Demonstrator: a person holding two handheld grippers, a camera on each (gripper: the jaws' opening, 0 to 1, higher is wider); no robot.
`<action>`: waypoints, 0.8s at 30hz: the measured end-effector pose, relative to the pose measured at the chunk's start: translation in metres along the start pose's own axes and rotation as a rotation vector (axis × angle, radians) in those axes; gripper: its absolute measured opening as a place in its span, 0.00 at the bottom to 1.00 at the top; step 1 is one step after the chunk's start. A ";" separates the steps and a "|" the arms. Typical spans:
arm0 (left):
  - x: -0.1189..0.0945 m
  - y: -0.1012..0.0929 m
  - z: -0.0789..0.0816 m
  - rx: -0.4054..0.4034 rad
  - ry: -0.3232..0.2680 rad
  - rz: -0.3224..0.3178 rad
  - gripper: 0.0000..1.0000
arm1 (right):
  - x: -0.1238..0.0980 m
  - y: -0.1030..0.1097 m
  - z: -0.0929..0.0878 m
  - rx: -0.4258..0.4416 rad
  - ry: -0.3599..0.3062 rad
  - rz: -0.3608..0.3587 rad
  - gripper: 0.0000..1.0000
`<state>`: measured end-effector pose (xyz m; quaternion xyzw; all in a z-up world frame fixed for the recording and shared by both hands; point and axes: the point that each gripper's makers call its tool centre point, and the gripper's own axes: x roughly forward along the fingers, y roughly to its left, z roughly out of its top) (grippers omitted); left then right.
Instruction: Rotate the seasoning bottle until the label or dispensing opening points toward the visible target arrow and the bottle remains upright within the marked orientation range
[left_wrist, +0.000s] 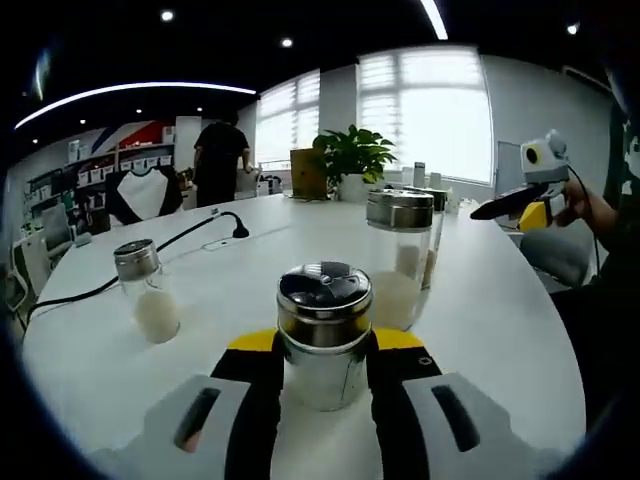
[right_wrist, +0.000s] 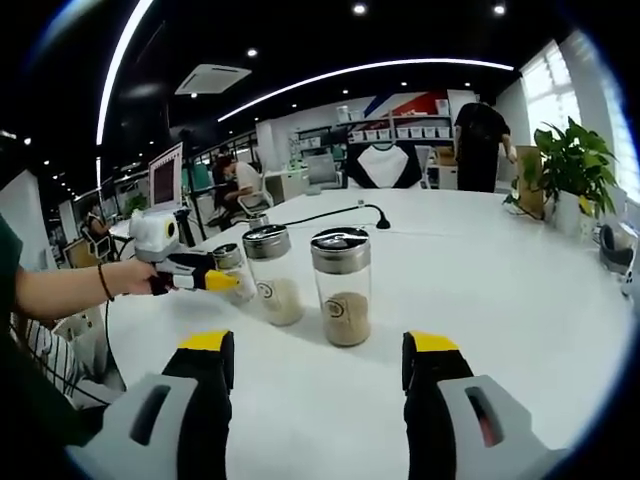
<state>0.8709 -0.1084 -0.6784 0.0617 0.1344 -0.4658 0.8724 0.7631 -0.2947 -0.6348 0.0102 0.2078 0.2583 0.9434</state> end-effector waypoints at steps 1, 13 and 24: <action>0.000 0.000 0.000 0.005 0.002 -0.016 0.34 | 0.000 0.000 0.000 0.000 0.001 0.000 0.69; 0.001 -0.004 0.000 0.028 -0.007 -0.080 0.34 | -0.002 -0.003 -0.001 -0.010 0.003 -0.009 0.69; 0.001 -0.004 0.001 -0.019 -0.018 -0.081 0.35 | -0.002 -0.008 -0.002 -0.011 0.014 -0.025 0.68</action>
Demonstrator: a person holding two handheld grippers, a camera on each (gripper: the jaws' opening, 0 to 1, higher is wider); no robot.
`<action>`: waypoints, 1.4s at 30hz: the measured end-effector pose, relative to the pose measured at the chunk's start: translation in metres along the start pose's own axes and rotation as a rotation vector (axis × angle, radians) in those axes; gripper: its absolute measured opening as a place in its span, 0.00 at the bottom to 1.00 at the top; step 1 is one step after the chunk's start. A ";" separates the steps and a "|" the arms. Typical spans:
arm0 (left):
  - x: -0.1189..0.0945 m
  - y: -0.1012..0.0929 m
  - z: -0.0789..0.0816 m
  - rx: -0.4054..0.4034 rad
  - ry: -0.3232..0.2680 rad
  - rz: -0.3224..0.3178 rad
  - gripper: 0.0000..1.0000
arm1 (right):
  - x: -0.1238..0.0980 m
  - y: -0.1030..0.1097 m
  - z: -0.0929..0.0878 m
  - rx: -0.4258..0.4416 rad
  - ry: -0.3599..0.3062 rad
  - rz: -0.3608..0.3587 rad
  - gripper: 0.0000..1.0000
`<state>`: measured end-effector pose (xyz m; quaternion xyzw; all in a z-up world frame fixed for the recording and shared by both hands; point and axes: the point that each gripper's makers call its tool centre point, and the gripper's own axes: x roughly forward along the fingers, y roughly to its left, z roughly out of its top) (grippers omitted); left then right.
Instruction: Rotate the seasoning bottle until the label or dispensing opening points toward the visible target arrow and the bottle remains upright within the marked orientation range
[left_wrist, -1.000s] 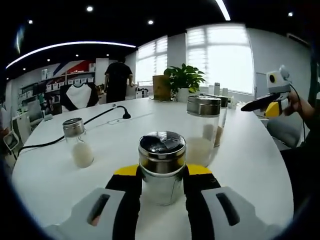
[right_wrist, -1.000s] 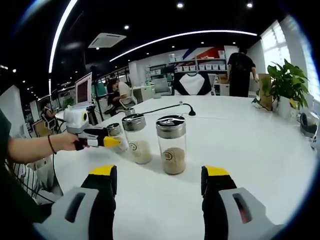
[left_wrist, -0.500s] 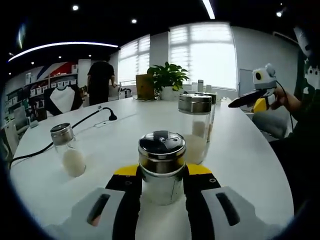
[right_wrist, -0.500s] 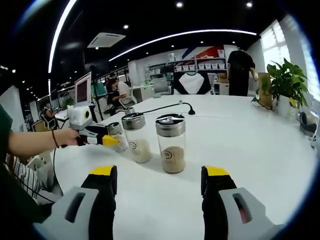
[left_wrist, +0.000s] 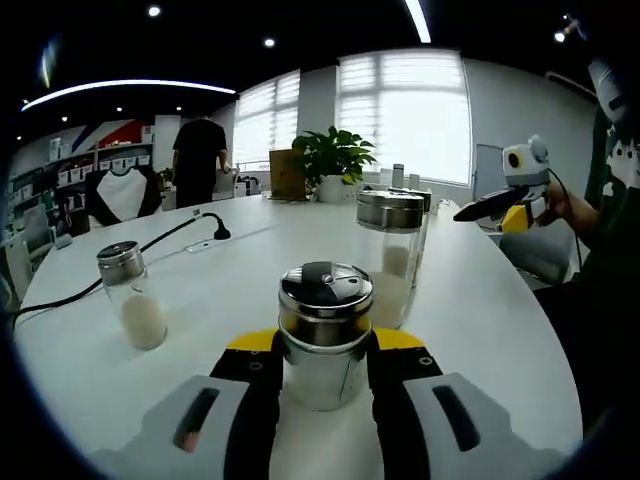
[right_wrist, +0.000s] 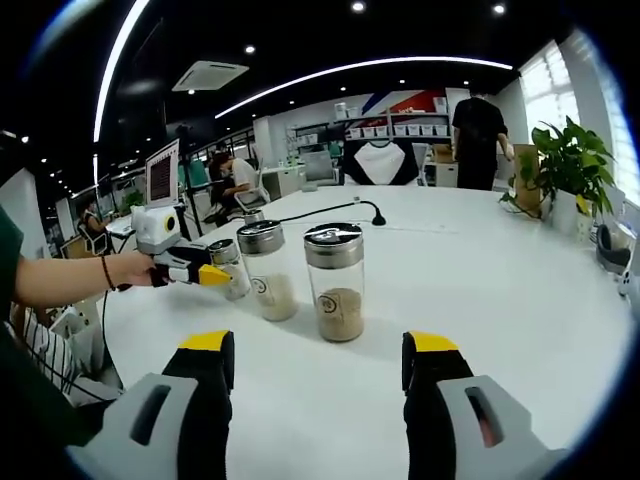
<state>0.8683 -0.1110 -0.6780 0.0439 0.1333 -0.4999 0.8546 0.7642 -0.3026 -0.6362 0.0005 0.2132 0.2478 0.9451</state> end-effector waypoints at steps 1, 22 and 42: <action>0.000 0.000 0.000 0.002 -0.002 0.003 0.35 | 0.000 0.000 0.001 0.001 -0.001 0.000 0.68; -0.019 -0.002 0.014 -0.022 -0.055 0.224 0.49 | 0.002 -0.001 0.000 0.010 0.003 0.006 0.68; -0.017 -0.001 0.008 -0.151 -0.066 0.550 0.53 | 0.002 -0.001 -0.004 0.020 0.006 0.013 0.68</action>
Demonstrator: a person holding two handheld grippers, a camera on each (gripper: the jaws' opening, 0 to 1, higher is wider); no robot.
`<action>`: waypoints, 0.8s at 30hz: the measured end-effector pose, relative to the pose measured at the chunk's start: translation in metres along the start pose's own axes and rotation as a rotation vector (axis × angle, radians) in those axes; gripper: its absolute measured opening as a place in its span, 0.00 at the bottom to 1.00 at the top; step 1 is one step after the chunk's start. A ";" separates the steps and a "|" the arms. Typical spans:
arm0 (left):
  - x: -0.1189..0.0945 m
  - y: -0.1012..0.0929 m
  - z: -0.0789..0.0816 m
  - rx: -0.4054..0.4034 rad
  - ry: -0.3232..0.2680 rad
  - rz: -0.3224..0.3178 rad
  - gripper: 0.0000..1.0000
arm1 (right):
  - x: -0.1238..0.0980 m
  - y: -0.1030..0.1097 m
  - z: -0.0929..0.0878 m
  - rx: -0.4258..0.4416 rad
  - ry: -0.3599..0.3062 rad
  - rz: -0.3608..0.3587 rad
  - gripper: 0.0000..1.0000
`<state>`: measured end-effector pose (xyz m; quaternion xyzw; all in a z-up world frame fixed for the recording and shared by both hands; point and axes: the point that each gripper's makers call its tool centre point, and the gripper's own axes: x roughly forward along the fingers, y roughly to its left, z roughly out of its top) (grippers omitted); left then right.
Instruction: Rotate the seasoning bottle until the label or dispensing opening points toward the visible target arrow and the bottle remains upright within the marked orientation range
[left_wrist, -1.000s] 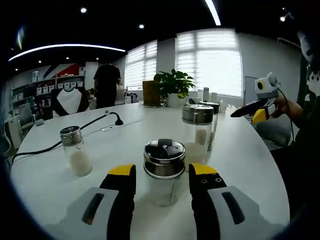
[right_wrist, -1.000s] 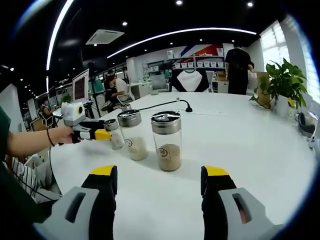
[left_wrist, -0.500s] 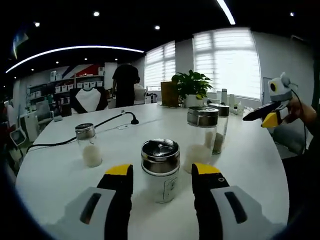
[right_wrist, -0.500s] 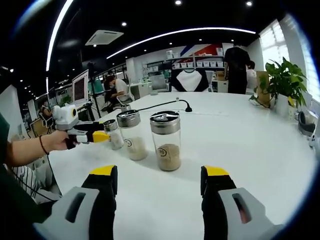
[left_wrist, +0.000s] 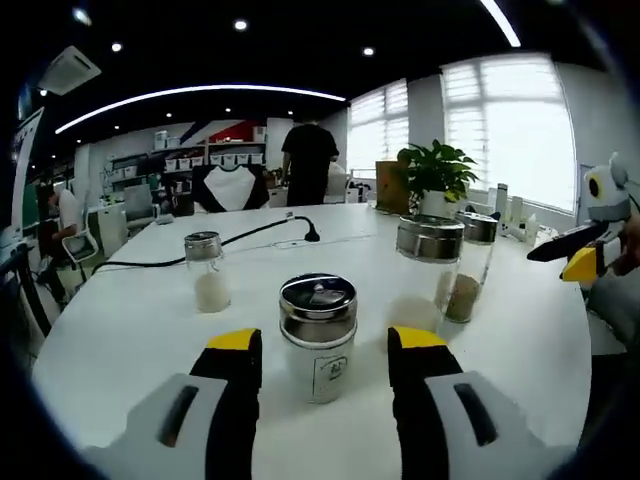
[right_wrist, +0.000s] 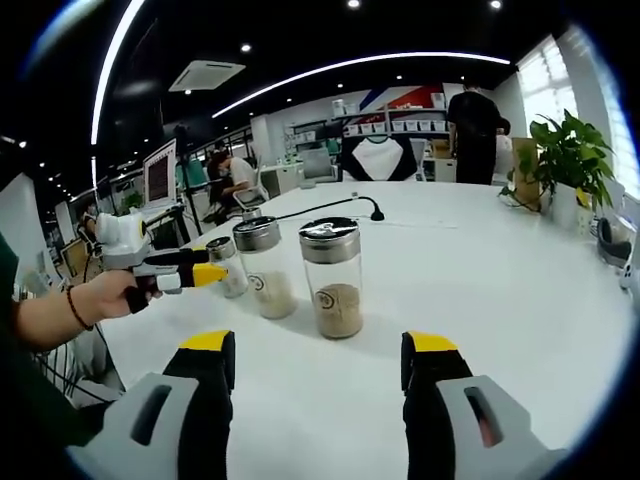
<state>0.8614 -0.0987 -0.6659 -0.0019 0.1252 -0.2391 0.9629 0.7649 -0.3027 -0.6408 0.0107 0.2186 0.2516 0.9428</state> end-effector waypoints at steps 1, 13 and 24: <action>0.001 0.000 -0.001 -0.007 -0.004 0.004 0.53 | 0.000 0.000 0.002 -0.001 -0.007 -0.001 0.68; 0.006 0.010 -0.002 -0.041 -0.025 0.159 0.53 | 0.001 0.002 -0.001 0.003 0.003 0.006 0.68; 0.012 0.007 -0.006 -0.047 -0.017 0.182 0.47 | -0.001 0.001 -0.001 0.003 0.004 0.000 0.68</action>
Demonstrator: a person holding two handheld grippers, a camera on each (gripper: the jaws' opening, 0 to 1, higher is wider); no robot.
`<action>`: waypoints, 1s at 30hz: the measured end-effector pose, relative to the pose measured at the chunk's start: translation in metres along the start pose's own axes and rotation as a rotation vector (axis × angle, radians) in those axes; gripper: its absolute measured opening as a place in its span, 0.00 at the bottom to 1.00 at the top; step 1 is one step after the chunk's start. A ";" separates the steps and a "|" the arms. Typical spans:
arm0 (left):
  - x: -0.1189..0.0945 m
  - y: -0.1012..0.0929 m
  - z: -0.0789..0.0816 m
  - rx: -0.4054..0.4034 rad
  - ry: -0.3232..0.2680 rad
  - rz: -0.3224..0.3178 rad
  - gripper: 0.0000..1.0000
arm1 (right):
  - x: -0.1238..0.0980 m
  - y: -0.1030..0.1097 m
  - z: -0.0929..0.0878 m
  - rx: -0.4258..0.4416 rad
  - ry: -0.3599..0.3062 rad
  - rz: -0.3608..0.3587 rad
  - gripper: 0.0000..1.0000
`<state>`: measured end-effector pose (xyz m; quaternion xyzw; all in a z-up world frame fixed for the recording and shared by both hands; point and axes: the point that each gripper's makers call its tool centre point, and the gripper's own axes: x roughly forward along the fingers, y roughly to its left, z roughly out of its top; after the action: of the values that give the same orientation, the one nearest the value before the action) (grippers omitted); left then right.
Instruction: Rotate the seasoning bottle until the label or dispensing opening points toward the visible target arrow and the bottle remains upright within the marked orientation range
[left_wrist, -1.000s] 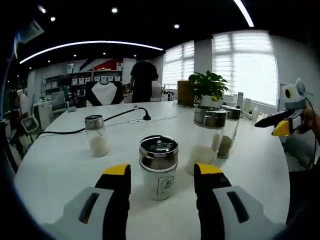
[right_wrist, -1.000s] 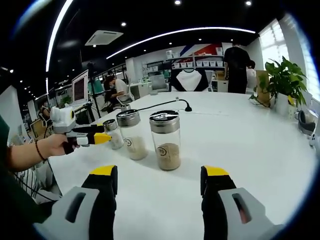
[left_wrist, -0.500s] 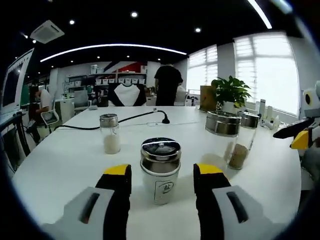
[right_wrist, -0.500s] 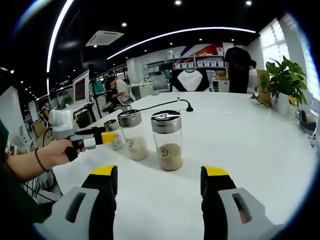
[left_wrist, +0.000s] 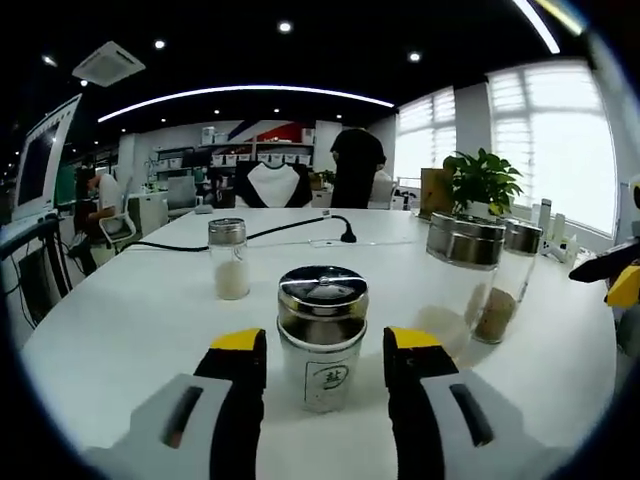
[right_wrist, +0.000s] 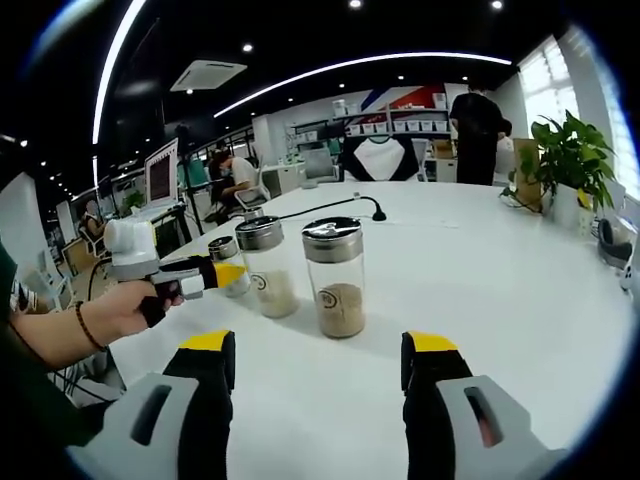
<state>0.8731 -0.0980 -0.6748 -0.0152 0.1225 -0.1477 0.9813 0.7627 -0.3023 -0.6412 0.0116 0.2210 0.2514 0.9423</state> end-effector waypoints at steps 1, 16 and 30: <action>0.000 0.000 0.001 0.003 -0.005 0.000 0.48 | 0.000 0.000 0.000 -0.001 0.000 0.000 0.68; 0.000 0.000 -0.004 0.070 0.031 -0.004 0.34 | 0.001 0.002 0.001 -0.006 0.000 0.008 0.67; 0.000 0.001 -0.004 0.078 0.030 -0.048 0.34 | 0.002 0.003 0.001 -0.002 0.001 0.013 0.67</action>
<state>0.8724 -0.0972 -0.6790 0.0221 0.1310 -0.1761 0.9754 0.7636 -0.2988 -0.6409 0.0120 0.2213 0.2575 0.9405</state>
